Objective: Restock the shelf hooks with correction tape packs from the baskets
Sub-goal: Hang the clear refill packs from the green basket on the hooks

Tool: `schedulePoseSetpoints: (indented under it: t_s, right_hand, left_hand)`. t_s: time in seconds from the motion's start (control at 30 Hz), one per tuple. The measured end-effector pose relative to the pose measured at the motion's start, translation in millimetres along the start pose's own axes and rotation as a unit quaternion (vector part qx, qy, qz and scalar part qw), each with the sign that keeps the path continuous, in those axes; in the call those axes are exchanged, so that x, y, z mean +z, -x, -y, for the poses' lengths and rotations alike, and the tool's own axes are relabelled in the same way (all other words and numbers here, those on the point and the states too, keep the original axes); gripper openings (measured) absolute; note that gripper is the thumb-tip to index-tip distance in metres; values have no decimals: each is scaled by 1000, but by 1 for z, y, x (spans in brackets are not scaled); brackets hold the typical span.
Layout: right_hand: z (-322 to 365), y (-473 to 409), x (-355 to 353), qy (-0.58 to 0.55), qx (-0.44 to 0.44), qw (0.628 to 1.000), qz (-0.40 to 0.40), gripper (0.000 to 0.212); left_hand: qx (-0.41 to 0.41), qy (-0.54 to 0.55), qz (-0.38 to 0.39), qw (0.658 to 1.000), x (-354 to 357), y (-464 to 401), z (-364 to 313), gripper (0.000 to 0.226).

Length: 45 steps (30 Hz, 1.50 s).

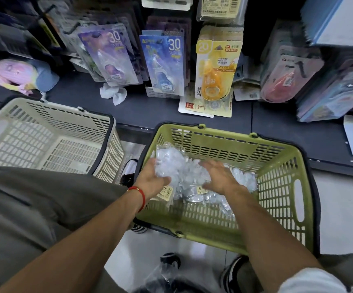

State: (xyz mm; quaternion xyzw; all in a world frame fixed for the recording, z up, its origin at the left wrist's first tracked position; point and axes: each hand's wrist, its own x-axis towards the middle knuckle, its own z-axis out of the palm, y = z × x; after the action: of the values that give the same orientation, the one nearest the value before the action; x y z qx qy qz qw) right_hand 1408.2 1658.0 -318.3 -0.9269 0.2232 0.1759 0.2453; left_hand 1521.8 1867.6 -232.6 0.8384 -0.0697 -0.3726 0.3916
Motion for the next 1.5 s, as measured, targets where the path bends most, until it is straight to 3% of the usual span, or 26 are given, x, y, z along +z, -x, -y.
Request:
schedulePoseSetpoints:
  t_s: [0.07,0.17,0.27,0.37,0.5,0.63,0.7,0.8,0.9,0.97,1.03,1.13,1.2,1.33,1.5]
  right_hand:
    - [-8,5,16,59,-2,998,23,98]
    - [-10,3,26,67,-35,996,-38,90]
    - [-11,3,12,-51,-21,996,-71,57]
    - [-12,9,-13,-215,79,971,-65,44]
    - [-23,36,-37,-490,127,862,-16,24]
    - [-25,68,-67,-659,70,749,1,25]
    - [-18,82,-87,-699,32,714,-8,29]
    - [8,94,-111,-681,-25,732,-9,40]
    - [38,99,-136,-573,-19,818,-39,34]
    - [51,105,-161,-501,-34,863,-55,42]
    - [59,116,-192,-440,-52,893,-77,52]
    - [66,129,-236,-372,-77,916,-131,68]
    - [67,131,-260,-358,-76,909,-199,80]
    - [71,131,-297,-430,-110,860,-253,36]
    - [81,119,-332,-512,-104,791,-319,13]
  left_hand:
    - [-1,18,-20,1000,-1,-1,-3,54]
    - [8,62,-35,997,0,0,-8,51]
    - [8,113,-63,992,-3,1,-14,48]
    - [3,172,-88,981,-5,4,-21,50]
    - [-19,256,-115,960,-2,9,-29,52]
    - [-18,281,-138,950,6,20,-34,42]
    - [-18,298,-136,944,11,26,-40,34]
    - [-21,381,-67,922,21,41,-64,31]
    - [36,428,-18,903,26,51,-90,81]
    - [92,402,-1,911,22,60,-107,96]
    - [126,374,28,918,14,64,-122,91]
    - [174,405,90,893,5,66,-148,70]
    - [211,387,106,891,-3,69,-171,62]
    - [259,330,127,899,-28,66,-221,49]
    - [334,227,78,911,-68,58,-276,54]
